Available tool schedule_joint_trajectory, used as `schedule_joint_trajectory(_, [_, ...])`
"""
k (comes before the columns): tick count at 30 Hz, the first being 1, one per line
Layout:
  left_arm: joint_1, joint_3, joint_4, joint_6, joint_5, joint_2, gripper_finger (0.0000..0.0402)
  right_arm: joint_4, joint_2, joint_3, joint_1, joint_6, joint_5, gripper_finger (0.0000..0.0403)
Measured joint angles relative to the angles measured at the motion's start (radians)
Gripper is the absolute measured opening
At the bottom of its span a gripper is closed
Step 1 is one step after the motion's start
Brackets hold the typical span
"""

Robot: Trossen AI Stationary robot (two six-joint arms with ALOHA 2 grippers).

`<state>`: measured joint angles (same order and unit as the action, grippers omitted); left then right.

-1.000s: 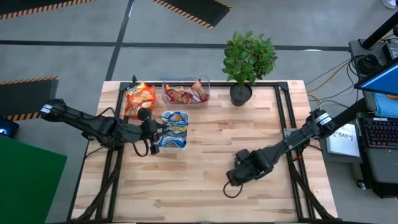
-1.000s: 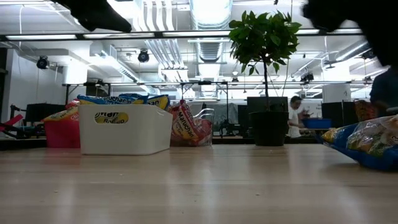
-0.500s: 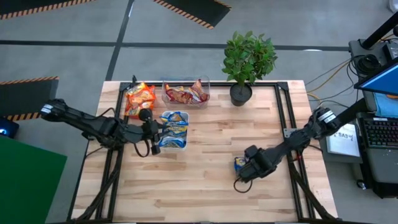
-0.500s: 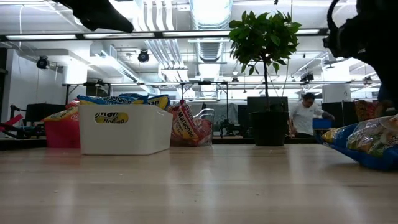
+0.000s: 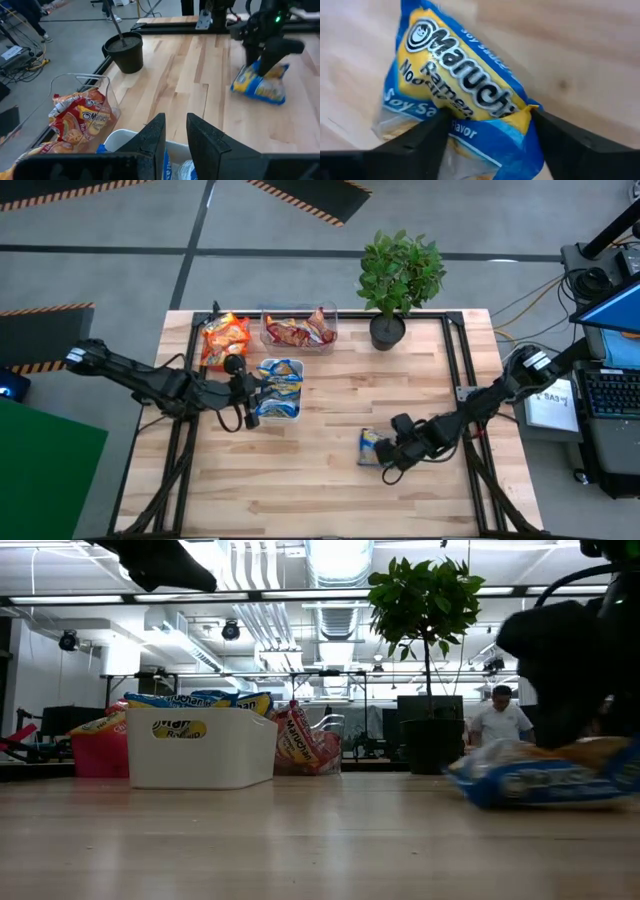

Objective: Sort Maruchan noodles
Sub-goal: Put the blue noodle pack into the white bin

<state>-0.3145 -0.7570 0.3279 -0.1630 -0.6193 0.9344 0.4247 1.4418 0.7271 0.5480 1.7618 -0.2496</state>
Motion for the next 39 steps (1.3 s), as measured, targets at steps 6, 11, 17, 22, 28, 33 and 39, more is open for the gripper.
schedule_joint_trajectory(6, [0.0,0.0,-0.015,-0.033,0.0,0.001,0.0061,-0.067,0.0,-0.018,0.0,-0.003,-0.176,0.0129])
schedule_joint_trajectory(11, [0.0,0.0,-0.043,-0.03,-0.001,0.001,0.0061,-0.11,-0.004,0.0,-0.005,-0.113,-0.306,0.0021])
schedule_joint_trajectory(17, [0.0,0.0,-0.093,-0.007,-0.002,0.001,0.0061,-0.194,-0.019,0.015,-0.03,-0.278,-0.421,0.0009])
schedule_joint_trajectory(22, [0.0,0.0,-0.106,0.025,-0.002,-0.008,0.0061,-0.403,-0.036,0.016,-0.072,-0.482,-0.462,0.0009])
schedule_joint_trajectory(28, [0.0,0.0,-0.151,0.172,-0.002,-0.062,0.0061,-0.743,-0.045,0.016,-0.186,-0.768,-0.396,0.0008])
schedule_joint_trajectory(33, [0.0,0.0,-0.079,0.185,-0.005,-0.137,0.0061,-1.032,-0.036,0.022,-0.311,-0.963,-0.232,0.0008])
schedule_joint_trajectory(39, [0.001,0.008,-0.003,0.233,-0.108,-0.226,0.0061,-1.062,0.013,0.089,-0.476,-1.101,-0.206,0.0008])
